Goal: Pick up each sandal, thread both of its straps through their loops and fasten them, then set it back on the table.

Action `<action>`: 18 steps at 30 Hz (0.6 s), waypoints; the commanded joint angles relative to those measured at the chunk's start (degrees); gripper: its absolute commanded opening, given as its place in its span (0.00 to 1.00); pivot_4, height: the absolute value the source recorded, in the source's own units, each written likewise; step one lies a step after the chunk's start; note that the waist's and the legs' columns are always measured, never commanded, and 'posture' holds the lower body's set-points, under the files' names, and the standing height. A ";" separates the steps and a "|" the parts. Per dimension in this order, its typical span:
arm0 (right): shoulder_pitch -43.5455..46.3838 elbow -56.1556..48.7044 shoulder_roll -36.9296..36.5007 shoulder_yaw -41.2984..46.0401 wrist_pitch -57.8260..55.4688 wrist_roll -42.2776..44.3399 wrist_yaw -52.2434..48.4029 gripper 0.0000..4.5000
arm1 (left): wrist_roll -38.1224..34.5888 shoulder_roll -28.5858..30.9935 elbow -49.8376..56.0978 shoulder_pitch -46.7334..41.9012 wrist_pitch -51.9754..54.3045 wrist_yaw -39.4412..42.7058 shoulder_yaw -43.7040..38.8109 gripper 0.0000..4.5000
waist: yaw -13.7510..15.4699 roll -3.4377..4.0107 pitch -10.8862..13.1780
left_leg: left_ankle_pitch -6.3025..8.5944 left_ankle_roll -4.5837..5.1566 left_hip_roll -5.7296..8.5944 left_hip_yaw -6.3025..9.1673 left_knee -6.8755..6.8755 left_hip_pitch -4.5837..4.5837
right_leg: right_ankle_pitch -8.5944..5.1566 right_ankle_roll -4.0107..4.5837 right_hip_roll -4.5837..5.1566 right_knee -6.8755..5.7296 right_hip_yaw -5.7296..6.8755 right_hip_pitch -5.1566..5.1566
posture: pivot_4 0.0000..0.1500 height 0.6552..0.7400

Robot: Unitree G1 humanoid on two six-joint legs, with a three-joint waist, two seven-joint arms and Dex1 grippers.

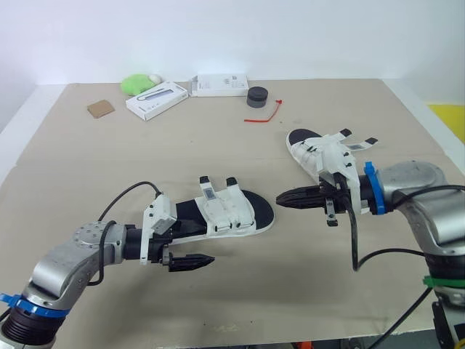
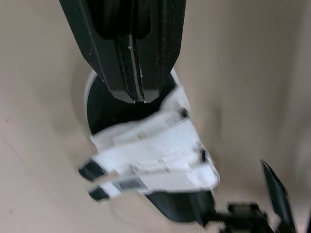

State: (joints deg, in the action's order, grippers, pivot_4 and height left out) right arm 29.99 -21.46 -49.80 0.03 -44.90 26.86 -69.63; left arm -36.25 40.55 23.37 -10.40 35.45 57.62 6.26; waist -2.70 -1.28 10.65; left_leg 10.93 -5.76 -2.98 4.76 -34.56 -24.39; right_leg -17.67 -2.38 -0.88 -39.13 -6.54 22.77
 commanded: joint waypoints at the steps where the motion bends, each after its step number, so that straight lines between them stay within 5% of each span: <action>1: -2.30 -6.05 -0.64 4.19 -2.08 2.97 3.72 0.00 | 2.79 -1.73 -0.57 -1.28 -2.88 -0.18 2.11 0.99 | 0.08 0.00 0.00 | -0.01 0.01 0.02 0.00 -0.04 0.00 | 0.02 -0.03 0.02 0.00 0.00 -0.04 | 1.00 1.00; 7: -9.53 -15.09 1.80 14.69 -5.39 10.16 12.17 0.00 | 8.46 -7.88 -7.43 -6.01 -7.21 -1.64 5.95 0.94 | 0.28 -0.01 0.00 | -0.16 0.25 0.26 0.07 -0.17 0.07 | 0.09 -0.32 0.20 0.01 0.05 -0.30 | 1.00 1.00; 12: -14.36 -20.03 2.04 19.52 -7.02 14.47 17.54 0.00 | 11.81 -11.51 -12.61 -8.54 -10.80 -3.23 5.65 0.51 | 0.21 -0.01 0.00 | -0.26 0.42 0.26 0.08 -0.34 0.12 | 0.11 -0.68 0.20 0.02 0.05 -0.45 | 1.00 1.00; 16: -17.33 -21.65 2.52 21.26 -7.17 16.37 21.85 0.00 | 13.84 -12.85 -16.33 -9.42 -13.97 -3.34 5.04 0.05 | 0.18 -0.01 -0.01 | -0.38 0.56 0.25 0.08 -0.37 0.15 | 0.27 -0.75 0.19 0.01 0.04 -0.48 | 1.00 1.00; 18: -18.39 -21.75 2.46 21.69 -6.73 16.99 23.26 0.00 | 14.14 -13.16 -17.11 -9.43 -14.36 -3.66 4.61 0.00 | 0.13 -0.01 -0.01 | -0.43 0.63 0.25 0.08 -0.38 0.15 | 0.33 -0.78 0.18 0.01 0.04 -0.48 | 1.00 1.00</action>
State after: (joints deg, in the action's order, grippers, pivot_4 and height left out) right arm 11.54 -41.52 -47.57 19.22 -52.27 42.75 -47.56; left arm -22.96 27.49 7.21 -19.61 21.79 54.46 11.78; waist -2.58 -1.29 10.64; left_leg 10.46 -5.08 -2.73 4.83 -34.94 -24.23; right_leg -17.29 -3.18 -0.70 -39.12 -6.50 22.28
